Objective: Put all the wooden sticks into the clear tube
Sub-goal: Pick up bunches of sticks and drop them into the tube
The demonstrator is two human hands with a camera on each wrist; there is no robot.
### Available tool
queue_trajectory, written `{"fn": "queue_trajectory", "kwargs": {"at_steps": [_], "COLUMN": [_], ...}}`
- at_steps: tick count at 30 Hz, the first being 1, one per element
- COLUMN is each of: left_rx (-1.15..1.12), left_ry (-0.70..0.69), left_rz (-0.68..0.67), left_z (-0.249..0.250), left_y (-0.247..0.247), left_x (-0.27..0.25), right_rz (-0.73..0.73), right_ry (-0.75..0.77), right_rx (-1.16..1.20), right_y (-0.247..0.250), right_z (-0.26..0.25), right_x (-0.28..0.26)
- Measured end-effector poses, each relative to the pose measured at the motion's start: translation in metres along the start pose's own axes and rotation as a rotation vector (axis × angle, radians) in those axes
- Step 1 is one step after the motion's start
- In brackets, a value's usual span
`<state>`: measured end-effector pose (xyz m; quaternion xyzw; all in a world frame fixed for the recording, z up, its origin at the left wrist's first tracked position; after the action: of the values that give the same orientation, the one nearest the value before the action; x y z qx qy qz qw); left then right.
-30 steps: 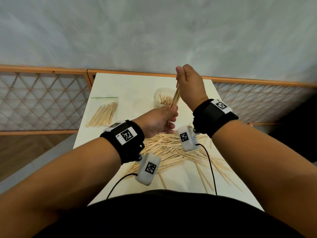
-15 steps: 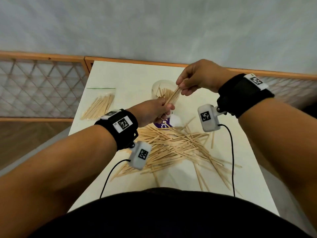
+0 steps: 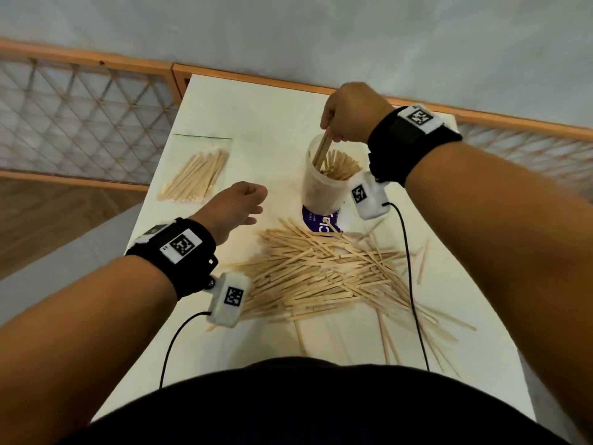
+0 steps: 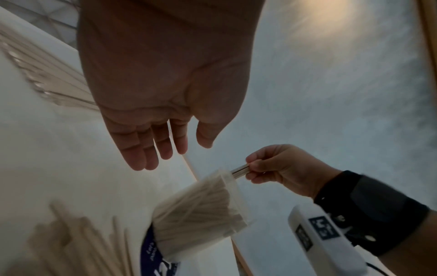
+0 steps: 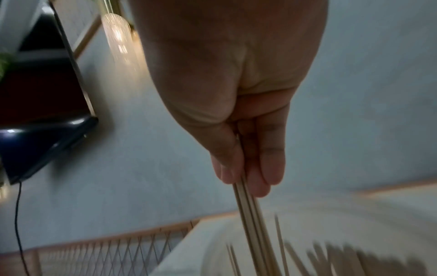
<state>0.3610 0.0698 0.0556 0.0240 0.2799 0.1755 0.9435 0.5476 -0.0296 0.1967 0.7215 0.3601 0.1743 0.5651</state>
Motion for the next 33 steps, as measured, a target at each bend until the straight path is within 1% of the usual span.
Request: {"fn": "queue_trajectory", "kwargs": {"at_steps": [3,4,6,9,11,14,16,19,21,23,27,29,31,33], "left_rx": [0.033,0.047,0.071,0.101,0.119,0.154,0.206,0.378,0.548,0.694,0.960,1.079,1.215,1.369], "left_ry": [0.058,0.074,0.104,0.129,0.133,0.123,0.106,0.041,-0.024,-0.076,-0.125,-0.150,-0.186,-0.222], "left_rz": [0.024,0.032,0.052,0.075,0.072,0.046,0.033,0.037,0.031,-0.011,-0.105,-0.128,-0.150,-0.166], "left_z": [-0.021,-0.027,-0.039,-0.048,-0.048,-0.043,-0.039,-0.031,-0.027,-0.027,-0.034,-0.040,-0.048,-0.055], "left_y": [0.015,0.018,0.026,0.031,0.030,0.024,0.018,0.008,-0.002,-0.017,-0.049,-0.064,-0.079,-0.092], "left_x": [0.000,0.000,0.000,0.001,0.001,0.002,0.002,0.004,0.007,0.012,0.020,0.022,0.023,0.024], "right_rz": [-0.093,-0.134,-0.177,-0.182,-0.179,-0.098,0.026,0.242,0.291,0.227,-0.086,-0.173,-0.219,-0.256], "right_ry": [0.024,0.004,-0.058,-0.056,-0.040,-0.022,-0.023,-0.101,-0.188,-0.270,-0.336,-0.367,-0.331,-0.214], "right_rx": [-0.145,-0.170,-0.123,-0.104,-0.084,-0.029,0.078,0.256,0.283,0.254,0.100,0.116,0.101,-0.017], "right_y": [-0.048,-0.061,-0.080,-0.086,-0.079,-0.045,-0.014,0.017,0.015,-0.007,-0.089,-0.128,-0.155,-0.172], "right_z": [0.001,0.006,0.017,0.022,0.023,0.025,0.033,0.064,0.093,0.123,0.159,0.168,0.166,0.155], "right_x": [0.017,0.019,0.021,0.021,0.018,0.006,-0.010,-0.047,-0.075,-0.097,-0.126,-0.138,-0.144,-0.142]}}
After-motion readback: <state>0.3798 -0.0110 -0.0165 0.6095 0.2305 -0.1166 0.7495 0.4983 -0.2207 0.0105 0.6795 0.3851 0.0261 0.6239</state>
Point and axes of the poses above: each hand's wrist, its own x-axis towards the middle knuckle, its own y-axis out of the back of the hand, z = x × y, the point moved 9 cm from there along x, towards the middle knuckle, and after that the axes turned 3 degrees about y, right-handed, at the moved point
